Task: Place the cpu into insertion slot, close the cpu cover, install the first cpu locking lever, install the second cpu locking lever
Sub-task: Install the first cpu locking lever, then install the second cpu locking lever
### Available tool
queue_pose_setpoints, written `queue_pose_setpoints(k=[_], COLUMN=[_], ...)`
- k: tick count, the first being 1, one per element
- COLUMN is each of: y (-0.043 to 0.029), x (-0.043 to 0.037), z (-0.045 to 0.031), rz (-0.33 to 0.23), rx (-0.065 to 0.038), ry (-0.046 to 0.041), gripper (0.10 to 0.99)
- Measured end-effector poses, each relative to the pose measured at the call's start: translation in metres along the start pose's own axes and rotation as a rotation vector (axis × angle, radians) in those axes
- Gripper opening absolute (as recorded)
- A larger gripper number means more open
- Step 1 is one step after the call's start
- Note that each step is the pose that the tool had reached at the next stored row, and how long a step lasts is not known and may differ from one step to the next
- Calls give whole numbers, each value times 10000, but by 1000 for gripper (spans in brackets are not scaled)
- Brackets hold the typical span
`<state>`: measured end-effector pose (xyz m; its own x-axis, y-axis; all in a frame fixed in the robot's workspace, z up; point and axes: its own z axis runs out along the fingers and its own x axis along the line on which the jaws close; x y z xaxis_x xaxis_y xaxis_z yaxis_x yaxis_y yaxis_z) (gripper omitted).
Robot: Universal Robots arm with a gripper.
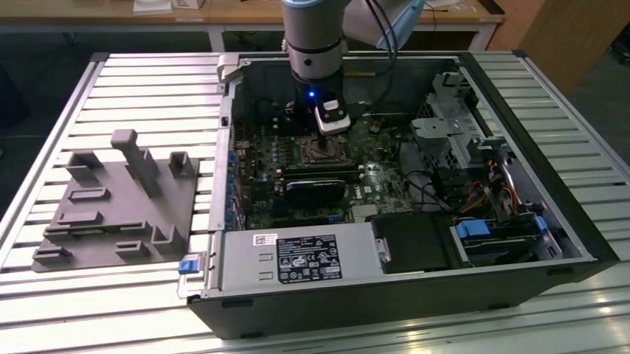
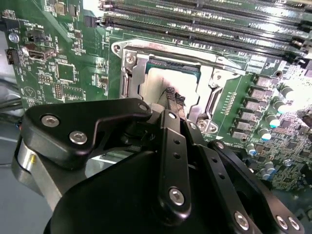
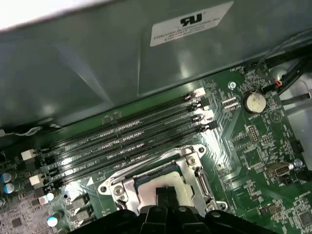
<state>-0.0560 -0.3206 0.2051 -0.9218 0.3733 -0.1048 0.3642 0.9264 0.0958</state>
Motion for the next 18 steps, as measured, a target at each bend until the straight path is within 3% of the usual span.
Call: queue_pose_setpoints(k=[4, 12, 18], y=[4, 30, 33], x=[-6, -34, -37], z=[-54, -316, -348], rz=[-1, -1, -1], rx=[2, 0, 1], ry=[0, 0, 0], gripper=[106, 106, 106])
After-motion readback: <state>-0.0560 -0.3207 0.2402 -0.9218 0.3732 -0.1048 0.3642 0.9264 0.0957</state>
